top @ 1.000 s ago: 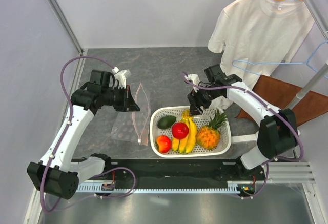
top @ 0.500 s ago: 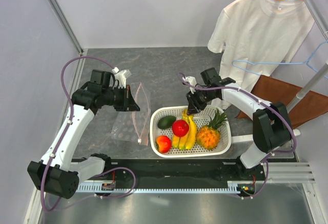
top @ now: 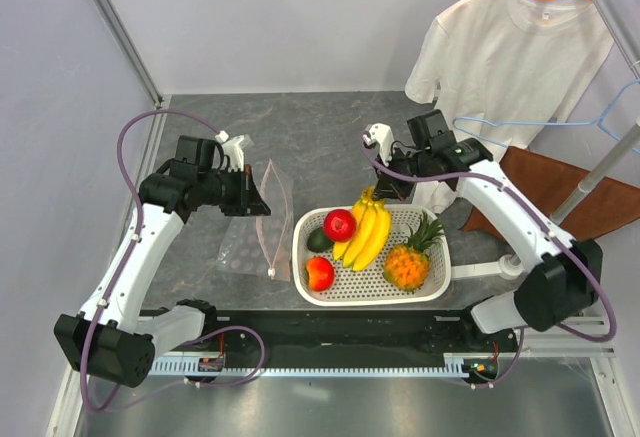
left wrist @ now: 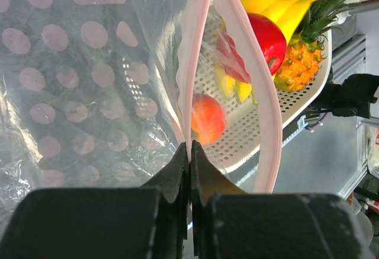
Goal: Place the food in the zip-top bag and seal the zipper
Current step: Pick up the fake fruit from the bin, then place the fake fruit in the zipper food storage bag.
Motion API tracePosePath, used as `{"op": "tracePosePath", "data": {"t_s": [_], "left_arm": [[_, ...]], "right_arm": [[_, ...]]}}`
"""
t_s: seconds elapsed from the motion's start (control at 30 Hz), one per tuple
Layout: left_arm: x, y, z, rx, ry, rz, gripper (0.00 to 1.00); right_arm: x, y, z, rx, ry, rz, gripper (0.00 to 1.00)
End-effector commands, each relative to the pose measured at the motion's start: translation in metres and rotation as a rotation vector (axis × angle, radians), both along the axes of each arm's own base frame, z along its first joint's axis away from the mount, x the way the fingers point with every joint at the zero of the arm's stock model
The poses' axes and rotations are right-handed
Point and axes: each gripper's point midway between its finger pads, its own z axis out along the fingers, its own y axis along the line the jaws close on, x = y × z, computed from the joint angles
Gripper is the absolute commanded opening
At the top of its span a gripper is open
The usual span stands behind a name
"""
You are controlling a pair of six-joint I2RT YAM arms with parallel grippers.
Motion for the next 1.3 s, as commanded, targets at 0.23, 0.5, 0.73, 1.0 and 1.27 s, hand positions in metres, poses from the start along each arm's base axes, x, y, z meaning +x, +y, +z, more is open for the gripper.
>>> {"op": "tracePosePath", "data": {"t_s": [0.23, 0.5, 0.73, 1.0, 1.27], "left_arm": [[0.011, 0.005, 0.01, 0.014, -0.048, 0.048, 0.02], [0.013, 0.006, 0.001, 0.034, -0.016, 0.052, 0.02], [0.016, 0.005, -0.003, 0.04, 0.011, 0.061, 0.02], [0.035, 0.019, -0.011, 0.13, 0.042, 0.223, 0.02], [0.065, 0.03, -0.003, 0.174, -0.004, 0.413, 0.02]], "right_arm": [[-0.024, -0.016, 0.067, -0.146, -0.311, 0.122, 0.0], [-0.026, -0.009, 0.141, -0.023, -0.502, 0.067, 0.0], [-0.011, 0.019, 0.227, 0.18, -0.618, -0.014, 0.0], [-0.017, 0.058, 0.282, 0.439, -0.584, -0.056, 0.0], [-0.002, 0.078, 0.29, 0.478, -0.564, -0.193, 0.0]]}}
